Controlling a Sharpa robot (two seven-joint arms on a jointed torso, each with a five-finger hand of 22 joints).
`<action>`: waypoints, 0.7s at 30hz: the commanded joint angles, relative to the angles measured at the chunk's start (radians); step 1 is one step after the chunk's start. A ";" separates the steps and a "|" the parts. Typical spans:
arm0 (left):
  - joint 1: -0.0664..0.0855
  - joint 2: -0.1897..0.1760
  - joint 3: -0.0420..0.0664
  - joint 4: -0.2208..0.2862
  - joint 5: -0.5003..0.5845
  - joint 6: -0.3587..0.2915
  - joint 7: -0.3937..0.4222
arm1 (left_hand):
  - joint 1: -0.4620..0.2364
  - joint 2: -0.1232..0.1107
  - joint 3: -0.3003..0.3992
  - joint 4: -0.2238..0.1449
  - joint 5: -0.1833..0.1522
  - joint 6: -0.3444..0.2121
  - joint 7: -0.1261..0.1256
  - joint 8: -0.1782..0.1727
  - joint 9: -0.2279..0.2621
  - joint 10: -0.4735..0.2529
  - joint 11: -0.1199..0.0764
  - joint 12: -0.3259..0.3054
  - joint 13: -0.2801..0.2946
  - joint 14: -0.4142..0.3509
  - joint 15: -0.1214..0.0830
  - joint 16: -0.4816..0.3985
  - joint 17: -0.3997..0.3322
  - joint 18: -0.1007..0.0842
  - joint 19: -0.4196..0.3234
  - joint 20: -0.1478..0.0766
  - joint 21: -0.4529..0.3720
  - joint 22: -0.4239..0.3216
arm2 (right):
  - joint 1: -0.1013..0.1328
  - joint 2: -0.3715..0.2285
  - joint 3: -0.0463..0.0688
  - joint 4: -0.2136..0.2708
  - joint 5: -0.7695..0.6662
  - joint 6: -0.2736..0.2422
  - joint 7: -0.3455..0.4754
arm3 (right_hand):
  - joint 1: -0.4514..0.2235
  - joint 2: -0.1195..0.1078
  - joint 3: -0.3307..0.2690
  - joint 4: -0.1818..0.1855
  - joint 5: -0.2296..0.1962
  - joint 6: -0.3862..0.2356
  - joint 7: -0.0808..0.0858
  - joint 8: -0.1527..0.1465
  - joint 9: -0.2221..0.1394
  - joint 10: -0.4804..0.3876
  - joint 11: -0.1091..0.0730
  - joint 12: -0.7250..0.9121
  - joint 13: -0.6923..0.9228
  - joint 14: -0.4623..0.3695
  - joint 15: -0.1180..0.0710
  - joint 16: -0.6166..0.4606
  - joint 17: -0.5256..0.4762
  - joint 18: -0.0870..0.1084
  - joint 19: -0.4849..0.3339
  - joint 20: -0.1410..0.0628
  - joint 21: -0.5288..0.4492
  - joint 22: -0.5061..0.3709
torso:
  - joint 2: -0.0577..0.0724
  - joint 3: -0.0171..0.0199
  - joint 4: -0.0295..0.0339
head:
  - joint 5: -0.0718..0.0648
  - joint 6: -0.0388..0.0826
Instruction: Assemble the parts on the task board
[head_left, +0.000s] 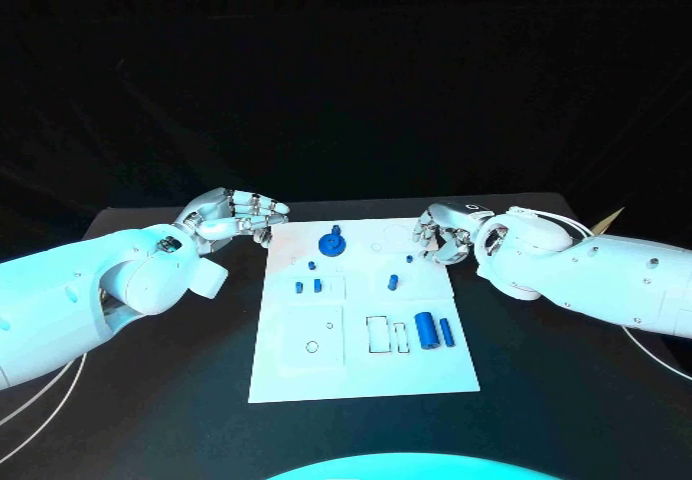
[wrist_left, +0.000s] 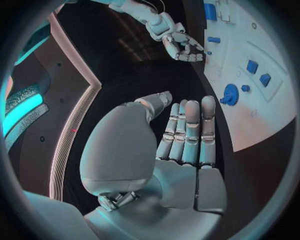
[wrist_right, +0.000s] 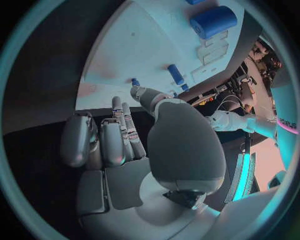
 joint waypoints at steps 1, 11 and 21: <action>0.001 -0.003 0.001 0.010 0.092 0.043 0.046 | -0.007 0.000 -0.008 -0.001 0.001 -0.010 0.001 -0.001 0.001 0.005 0.000 0.002 0.000 0.001 -0.002 -0.007 -0.003 0.011 0.004 -0.003 -0.007 -0.003 | -0.007 0.010 0.000 0.003 -0.095 0.028 -0.053 | -0.008 0.002 -0.004 0.001 -0.003 -0.004 0.001 -0.004 0.002 -0.008 0.002 -0.005 -0.001 0.055 0.007 0.008 0.005 -0.017 0.001 0.009 0.009 0.007 | 0.001 0.0027 -0.0014 | 0.003 0.003; 0.001 -0.005 0.001 0.017 0.098 0.045 0.049 | -0.005 0.001 -0.010 -0.001 0.001 -0.015 0.003 -0.004 0.000 0.003 0.001 0.002 -0.001 0.003 -0.001 -0.009 -0.004 0.011 0.006 -0.003 -0.011 -0.007 | -0.020 0.036 0.000 0.006 -0.102 0.036 -0.051 | 0.003 0.009 0.001 -0.004 -0.001 0.007 0.002 -0.002 0.007 0.007 0.001 0.004 0.005 0.058 0.008 0.036 0.026 -0.022 0.010 0.010 0.044 0.043 | 0.001 0.0008 0.0004 | 0.008 0.001; 0.001 -0.008 0.001 0.020 0.099 0.042 0.047 | -0.007 0.001 -0.016 0.003 0.000 -0.019 0.005 -0.006 0.000 0.001 0.003 0.001 -0.001 0.004 0.001 -0.011 -0.005 0.011 0.009 -0.003 -0.017 -0.011 | -0.025 0.050 -0.001 0.004 -0.103 0.053 -0.054 | 0.014 0.016 0.019 -0.011 -0.001 0.027 -0.005 0.007 0.017 0.033 -0.006 0.013 0.013 0.057 0.003 0.054 0.035 -0.027 0.016 0.009 0.072 0.073 | 0.001 -0.0006 0.0000 | 0.006 -0.005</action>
